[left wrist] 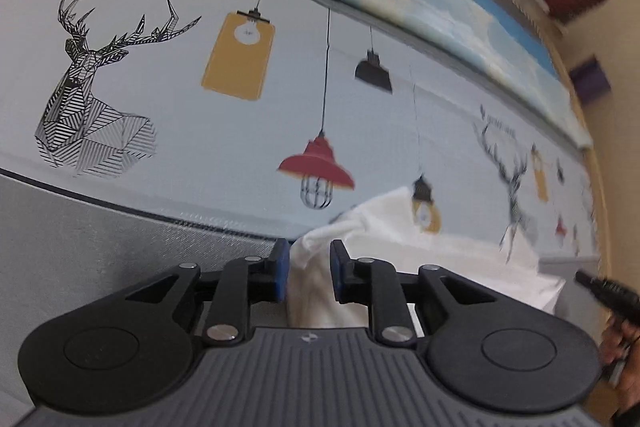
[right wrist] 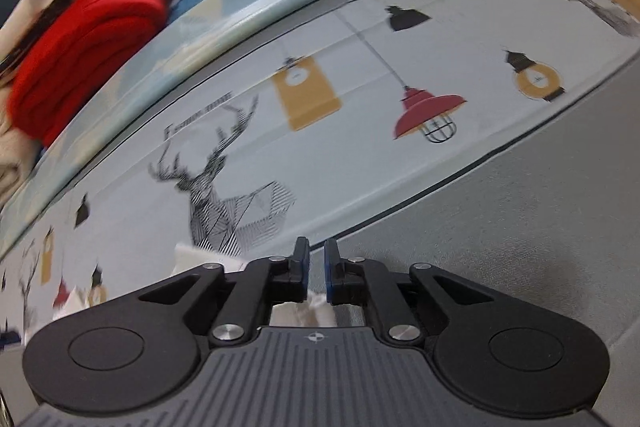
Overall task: Fold small clothes
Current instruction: 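Open both grippers and pinch the folded shirt edge again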
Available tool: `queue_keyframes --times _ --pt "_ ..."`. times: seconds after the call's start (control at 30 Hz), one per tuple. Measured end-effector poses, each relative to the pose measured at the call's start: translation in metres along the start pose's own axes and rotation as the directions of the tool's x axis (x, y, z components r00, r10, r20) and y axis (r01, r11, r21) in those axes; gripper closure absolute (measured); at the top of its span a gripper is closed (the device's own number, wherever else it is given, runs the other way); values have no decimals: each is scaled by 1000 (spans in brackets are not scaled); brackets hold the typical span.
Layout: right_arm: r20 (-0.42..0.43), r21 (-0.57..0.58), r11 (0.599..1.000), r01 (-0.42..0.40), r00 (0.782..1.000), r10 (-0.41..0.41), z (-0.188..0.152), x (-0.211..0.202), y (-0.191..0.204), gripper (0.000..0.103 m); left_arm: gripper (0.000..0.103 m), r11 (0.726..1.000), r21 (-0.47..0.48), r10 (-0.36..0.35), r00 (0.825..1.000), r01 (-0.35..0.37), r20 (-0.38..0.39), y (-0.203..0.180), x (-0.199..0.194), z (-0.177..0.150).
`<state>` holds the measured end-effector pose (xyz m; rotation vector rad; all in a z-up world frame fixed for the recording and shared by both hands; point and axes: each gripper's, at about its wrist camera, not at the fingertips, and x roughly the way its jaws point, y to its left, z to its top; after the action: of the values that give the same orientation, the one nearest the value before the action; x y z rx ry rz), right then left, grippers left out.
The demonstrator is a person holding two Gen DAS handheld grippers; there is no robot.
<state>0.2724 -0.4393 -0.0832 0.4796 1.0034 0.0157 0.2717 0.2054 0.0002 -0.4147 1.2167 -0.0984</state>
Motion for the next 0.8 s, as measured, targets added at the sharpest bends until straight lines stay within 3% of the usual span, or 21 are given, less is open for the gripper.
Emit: queue_keyframes --times 0.2,0.33,0.43,0.8 --pt "-96 -48 998 -46 995 41 -16 2 -5 80 79 993 101 72 995 -65 -63 -6 16 -15" --pt "-145 -159 985 -66 988 43 -27 8 10 78 58 992 119 55 997 -48 -50 -13 22 -16" --pt "-165 -204 978 -51 986 17 -31 18 19 73 58 991 117 64 997 -59 -39 -19 29 -13" --pt "-166 -210 977 -19 986 -17 -21 41 33 72 58 980 189 72 997 -66 -22 -44 52 -7"
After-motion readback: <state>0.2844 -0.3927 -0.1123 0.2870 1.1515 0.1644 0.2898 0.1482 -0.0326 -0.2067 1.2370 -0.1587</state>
